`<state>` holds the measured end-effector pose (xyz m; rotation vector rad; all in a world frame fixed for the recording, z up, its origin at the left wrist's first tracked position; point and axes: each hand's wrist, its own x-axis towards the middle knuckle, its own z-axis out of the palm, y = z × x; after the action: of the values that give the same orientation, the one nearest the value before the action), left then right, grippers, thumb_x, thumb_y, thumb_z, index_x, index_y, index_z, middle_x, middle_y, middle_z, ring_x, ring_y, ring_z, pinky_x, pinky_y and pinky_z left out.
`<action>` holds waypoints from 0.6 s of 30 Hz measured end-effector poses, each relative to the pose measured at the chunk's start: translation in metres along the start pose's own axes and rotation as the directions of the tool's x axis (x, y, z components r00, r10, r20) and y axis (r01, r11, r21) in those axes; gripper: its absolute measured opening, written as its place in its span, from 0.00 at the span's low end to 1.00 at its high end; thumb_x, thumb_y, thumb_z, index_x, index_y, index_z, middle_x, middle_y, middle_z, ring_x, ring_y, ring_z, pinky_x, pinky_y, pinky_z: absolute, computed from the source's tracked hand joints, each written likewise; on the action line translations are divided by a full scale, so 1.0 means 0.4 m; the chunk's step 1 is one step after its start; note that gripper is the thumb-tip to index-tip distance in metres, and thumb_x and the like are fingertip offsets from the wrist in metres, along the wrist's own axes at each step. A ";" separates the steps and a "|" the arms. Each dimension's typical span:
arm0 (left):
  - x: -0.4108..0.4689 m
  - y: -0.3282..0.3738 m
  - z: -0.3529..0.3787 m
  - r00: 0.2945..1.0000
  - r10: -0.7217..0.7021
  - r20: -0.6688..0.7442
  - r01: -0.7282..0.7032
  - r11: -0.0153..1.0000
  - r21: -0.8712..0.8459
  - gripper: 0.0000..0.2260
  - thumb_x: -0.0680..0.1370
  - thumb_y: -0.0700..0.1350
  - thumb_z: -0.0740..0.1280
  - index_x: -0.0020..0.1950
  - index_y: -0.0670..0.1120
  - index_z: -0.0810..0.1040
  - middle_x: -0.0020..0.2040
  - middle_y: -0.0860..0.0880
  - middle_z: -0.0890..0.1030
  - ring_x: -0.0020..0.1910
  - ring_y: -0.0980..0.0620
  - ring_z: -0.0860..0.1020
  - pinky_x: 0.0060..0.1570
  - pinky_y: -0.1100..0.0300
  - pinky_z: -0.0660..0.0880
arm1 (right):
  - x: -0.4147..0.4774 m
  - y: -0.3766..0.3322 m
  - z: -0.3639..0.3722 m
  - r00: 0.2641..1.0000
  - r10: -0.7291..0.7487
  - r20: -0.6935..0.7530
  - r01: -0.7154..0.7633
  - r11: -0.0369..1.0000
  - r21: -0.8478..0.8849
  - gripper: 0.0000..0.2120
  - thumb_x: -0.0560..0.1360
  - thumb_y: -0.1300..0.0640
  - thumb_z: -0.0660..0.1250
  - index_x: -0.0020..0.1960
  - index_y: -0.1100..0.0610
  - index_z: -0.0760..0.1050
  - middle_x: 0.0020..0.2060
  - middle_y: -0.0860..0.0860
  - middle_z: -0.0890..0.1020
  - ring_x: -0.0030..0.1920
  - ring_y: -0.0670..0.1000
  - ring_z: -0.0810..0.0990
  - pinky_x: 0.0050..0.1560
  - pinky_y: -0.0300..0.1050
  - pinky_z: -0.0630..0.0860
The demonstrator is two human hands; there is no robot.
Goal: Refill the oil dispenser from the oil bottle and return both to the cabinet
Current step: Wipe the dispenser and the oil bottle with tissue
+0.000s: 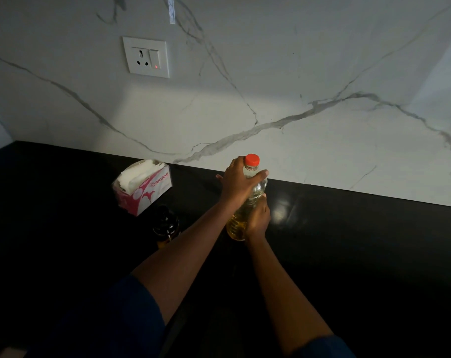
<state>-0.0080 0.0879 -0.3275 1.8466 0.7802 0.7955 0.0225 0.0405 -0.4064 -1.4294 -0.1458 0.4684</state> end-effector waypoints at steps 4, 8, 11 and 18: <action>0.008 0.004 0.000 0.999 -0.010 0.045 0.011 1.000 -0.024 0.20 0.74 0.54 0.69 0.61 0.43 0.73 0.59 0.47 0.75 0.58 0.49 0.75 0.59 0.55 0.71 | -0.003 0.060 -0.021 0.997 0.081 -0.015 -0.082 0.992 -0.095 0.19 0.82 0.51 0.47 0.60 0.54 0.74 0.55 0.55 0.79 0.57 0.53 0.77 0.62 0.52 0.72; 0.022 -0.016 0.001 0.998 0.067 -0.021 -0.066 0.997 0.045 0.19 0.73 0.52 0.69 0.57 0.39 0.77 0.61 0.46 0.70 0.59 0.49 0.72 0.57 0.60 0.69 | -0.072 0.091 -0.020 0.998 0.011 -0.065 -0.015 0.998 -0.064 0.20 0.82 0.51 0.49 0.72 0.51 0.64 0.58 0.53 0.77 0.58 0.52 0.76 0.57 0.46 0.73; 0.021 -0.013 -0.007 0.991 0.086 -0.103 -0.082 0.996 0.036 0.18 0.71 0.51 0.73 0.55 0.41 0.79 0.56 0.48 0.74 0.53 0.53 0.74 0.50 0.63 0.72 | -0.082 0.063 0.008 0.996 -0.022 -0.084 0.024 1.000 0.020 0.20 0.82 0.49 0.50 0.72 0.50 0.64 0.60 0.53 0.76 0.60 0.52 0.75 0.61 0.49 0.73; 0.016 0.004 -0.025 0.991 0.008 -0.131 -0.022 0.994 -0.106 0.20 0.66 0.48 0.77 0.55 0.46 0.77 0.51 0.50 0.82 0.48 0.57 0.78 0.48 0.67 0.74 | 0.030 0.012 -0.002 1.000 0.001 -0.014 -0.002 0.997 -0.078 0.18 0.81 0.50 0.49 0.42 0.49 0.75 0.44 0.52 0.81 0.50 0.52 0.80 0.60 0.56 0.74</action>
<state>-0.0119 0.0973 -0.3213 1.7194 0.7912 0.9577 0.0326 0.0450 -0.4135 -1.5089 -0.1531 0.4578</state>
